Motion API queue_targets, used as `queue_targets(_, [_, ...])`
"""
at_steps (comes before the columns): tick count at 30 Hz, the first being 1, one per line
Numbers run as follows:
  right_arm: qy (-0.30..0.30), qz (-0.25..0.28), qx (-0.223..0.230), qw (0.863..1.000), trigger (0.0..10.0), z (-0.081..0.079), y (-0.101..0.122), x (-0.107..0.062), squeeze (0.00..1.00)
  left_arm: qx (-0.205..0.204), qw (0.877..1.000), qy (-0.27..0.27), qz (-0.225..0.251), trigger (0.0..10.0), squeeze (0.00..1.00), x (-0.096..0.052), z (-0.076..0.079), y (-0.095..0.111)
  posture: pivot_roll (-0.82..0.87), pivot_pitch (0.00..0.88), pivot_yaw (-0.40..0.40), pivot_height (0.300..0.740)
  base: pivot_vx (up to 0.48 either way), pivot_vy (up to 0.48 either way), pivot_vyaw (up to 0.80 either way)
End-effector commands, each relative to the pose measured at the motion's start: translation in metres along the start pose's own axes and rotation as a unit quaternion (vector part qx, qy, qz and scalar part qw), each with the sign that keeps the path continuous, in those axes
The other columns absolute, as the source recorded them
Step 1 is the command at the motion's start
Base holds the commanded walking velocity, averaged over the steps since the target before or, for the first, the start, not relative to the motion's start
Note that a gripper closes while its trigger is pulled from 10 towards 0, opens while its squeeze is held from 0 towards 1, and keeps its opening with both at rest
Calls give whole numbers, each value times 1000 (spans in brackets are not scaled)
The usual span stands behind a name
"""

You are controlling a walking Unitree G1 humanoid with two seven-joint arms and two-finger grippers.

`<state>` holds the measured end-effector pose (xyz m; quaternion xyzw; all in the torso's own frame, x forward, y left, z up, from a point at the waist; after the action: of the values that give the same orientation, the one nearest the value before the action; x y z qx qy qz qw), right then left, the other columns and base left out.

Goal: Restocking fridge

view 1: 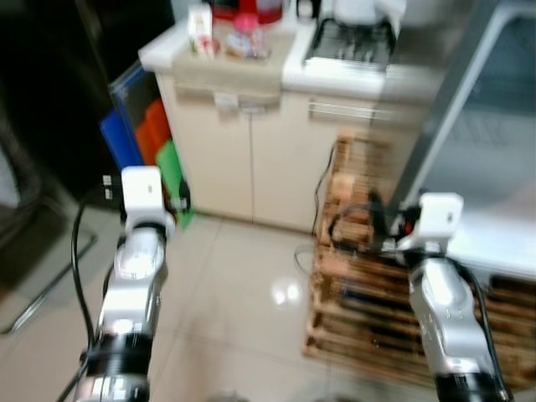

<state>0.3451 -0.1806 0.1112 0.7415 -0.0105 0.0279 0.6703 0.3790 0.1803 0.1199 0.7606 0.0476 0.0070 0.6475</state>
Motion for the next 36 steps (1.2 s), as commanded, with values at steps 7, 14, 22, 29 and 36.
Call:
queue_targets(7, [4, -16, 15, 1000, 10000, -22, -14, 0, 0, 35, 999, -21, 6, 10000, 0, 6, -5, 4, -56, 0, 114, 740, 0, 0, 0])
queue_targets(14, [-7, -13, 11, 1000, 10000, -19, -15, -4, 0, 11, 1000, -27, 4, 10000, 0, 13, -2, 4, -87, 0, 135, 740, 0, 327, -198])
queue_targets(22, [-13, -7, 6, 1000, 10000, -11, -11, -1, 0, 22, 999, -39, 0, 10000, 0, 15, 12, 0, -101, 0, 118, 740, 0, 403, -300])
queue_targets(29, [-52, -4, 24, 998, 10000, 9, -13, -7, 0, 7, 996, -84, 37, 10000, 0, 2, 20, 11, -81, 0, 90, 740, 81, 108, 0])
queue_targets(36, [-84, 0, -1, 996, 10000, 26, -12, -13, 0, 5, 993, -106, 42, 10000, 0, -22, 23, -1, -56, 0, 55, 740, 292, 379, -686])
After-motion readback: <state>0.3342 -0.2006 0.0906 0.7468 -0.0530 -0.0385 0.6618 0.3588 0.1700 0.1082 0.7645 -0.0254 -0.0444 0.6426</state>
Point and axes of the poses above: a point about 5 cm out from each wrist's last joint towards the gripper, its own x axis pointing out of the wrist towards the gripper, its own y axis along the axis of the wrist's last joint, z = x × y, the point moved 6 cm from there along x, pointing out of the wrist towards the gripper, and after that the axes turned 6 degrees about x, right-handed, at the moved point
